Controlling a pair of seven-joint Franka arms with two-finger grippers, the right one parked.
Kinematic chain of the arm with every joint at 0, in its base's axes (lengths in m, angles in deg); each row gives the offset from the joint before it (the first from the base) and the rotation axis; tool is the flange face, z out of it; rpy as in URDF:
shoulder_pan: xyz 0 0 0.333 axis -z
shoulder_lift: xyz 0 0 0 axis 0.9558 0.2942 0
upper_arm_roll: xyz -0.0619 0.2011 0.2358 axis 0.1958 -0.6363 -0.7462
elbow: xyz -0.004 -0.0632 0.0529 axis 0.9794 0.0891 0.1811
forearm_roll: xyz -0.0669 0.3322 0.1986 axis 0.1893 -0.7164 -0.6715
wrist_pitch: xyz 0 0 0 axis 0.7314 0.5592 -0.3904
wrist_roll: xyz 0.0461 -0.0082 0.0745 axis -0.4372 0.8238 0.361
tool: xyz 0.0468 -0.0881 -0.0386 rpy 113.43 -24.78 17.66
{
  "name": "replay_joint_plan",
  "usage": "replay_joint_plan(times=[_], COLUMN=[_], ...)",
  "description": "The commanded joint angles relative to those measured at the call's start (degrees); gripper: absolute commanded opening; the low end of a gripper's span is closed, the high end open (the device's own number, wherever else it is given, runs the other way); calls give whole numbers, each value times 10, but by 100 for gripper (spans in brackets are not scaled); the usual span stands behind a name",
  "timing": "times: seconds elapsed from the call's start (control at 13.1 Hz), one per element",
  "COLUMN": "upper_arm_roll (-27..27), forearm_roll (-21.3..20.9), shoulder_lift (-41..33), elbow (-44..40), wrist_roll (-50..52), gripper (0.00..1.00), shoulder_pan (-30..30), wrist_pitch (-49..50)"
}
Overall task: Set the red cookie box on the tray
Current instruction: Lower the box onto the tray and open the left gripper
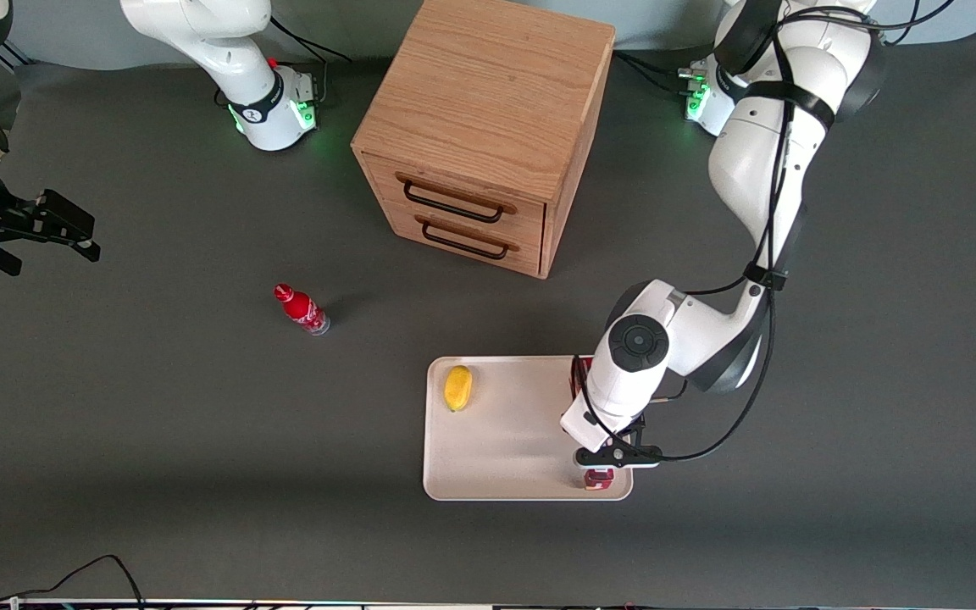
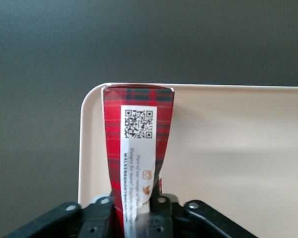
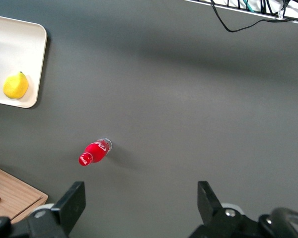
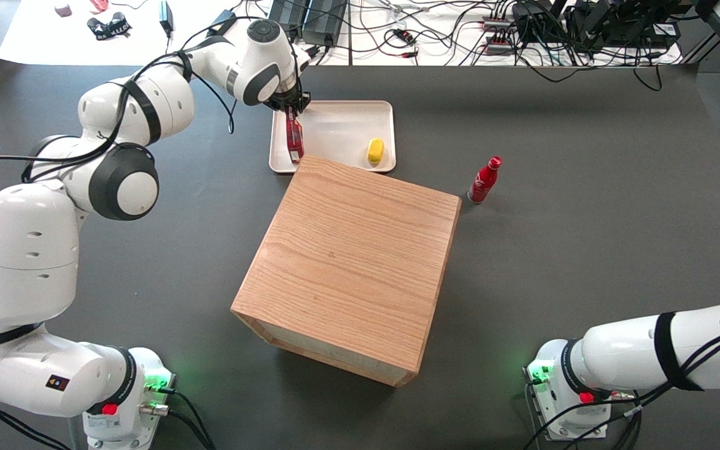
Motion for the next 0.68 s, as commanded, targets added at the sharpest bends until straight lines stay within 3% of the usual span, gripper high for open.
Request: replay_joint_plan(times=[0.0,0.23,0.3,0.46,0.61], upper_arm_roll=[-7,0,15,54,55], forearm_roll=[-8,-4,13,71,108], shoulder_lift=[-2,-53,-87,-165,-241], elbow=[-16,-5,2,19,37], wrist_roll=[14,3,-6,-121,-211], gripper=[100,100,100,100,100], shoulder_pan=[5,-25,-49,-127,-178], wrist_pitch=[12,68,124,225,316])
